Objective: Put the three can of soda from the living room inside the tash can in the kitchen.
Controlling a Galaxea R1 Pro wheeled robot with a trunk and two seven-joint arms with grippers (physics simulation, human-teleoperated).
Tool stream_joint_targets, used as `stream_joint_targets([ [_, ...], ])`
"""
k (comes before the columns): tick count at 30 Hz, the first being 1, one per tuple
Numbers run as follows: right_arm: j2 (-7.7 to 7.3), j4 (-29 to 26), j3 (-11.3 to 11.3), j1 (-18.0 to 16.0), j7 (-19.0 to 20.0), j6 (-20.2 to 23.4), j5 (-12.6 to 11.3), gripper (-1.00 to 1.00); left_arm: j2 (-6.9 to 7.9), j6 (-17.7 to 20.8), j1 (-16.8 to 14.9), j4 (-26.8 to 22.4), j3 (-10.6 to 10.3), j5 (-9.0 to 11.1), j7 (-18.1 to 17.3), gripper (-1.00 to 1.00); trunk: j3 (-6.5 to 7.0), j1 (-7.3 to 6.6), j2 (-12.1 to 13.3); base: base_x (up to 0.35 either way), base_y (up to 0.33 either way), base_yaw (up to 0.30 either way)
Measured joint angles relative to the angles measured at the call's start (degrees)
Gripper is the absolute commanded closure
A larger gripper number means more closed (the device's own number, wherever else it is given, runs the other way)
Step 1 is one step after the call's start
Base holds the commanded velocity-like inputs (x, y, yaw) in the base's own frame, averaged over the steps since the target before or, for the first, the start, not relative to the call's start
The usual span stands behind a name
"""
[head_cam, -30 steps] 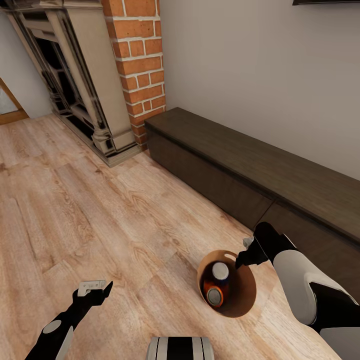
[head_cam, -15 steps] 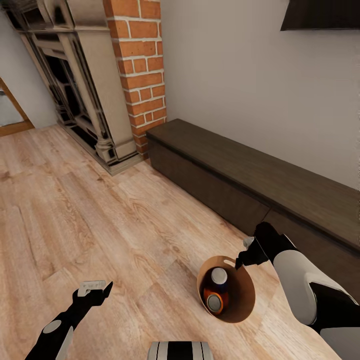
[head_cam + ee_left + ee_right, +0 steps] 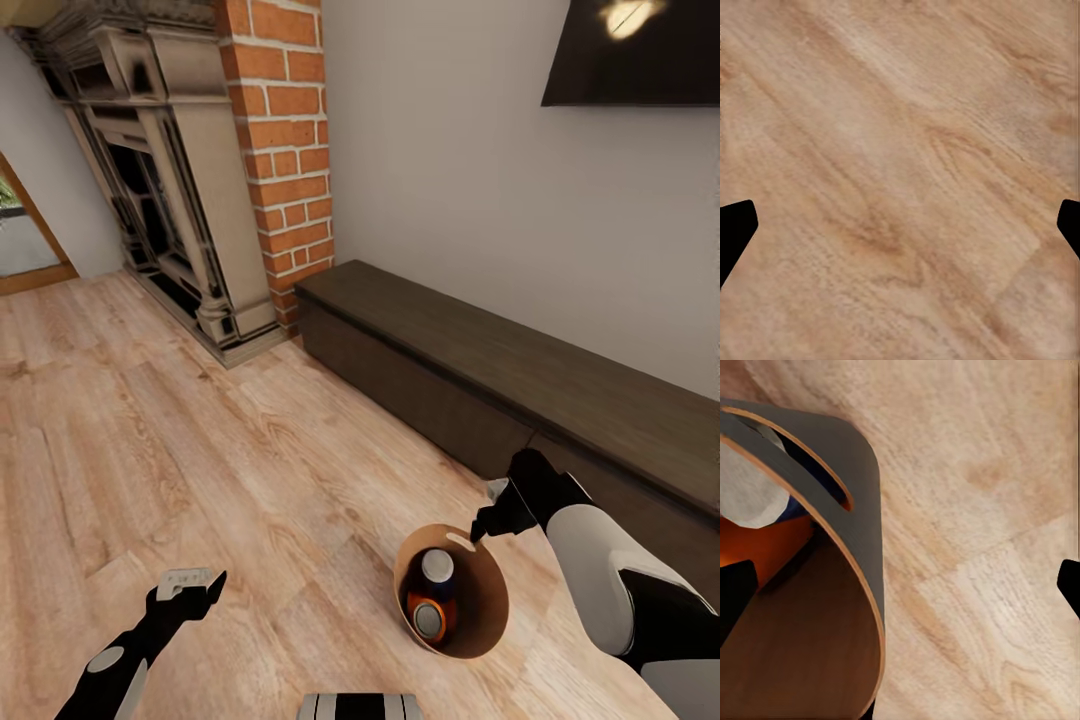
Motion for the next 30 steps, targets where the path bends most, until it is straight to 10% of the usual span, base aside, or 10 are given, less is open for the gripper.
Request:
stream_joint_targets([
  [14, -0.04, -1.20, -4.07, 0.24, 0.00, -0.01, -0.34, -1.00, -0.03, 0.00, 0.00, 0.37, -0.02, 0.01, -0.02, -1.00, 3.10, -0.36, 0.19, 0.000, 0.000, 0.000],
  [30, -0.11, -1.84, -5.07, 1.26, 0.09, -0.02, -0.37, -1.00, -0.07, 0.04, 0.00, 0.43, -0.05, -0.06, -0.02, -1.00, 5.98, -3.87, 6.59, 0.000, 0.000, 0.000],
])
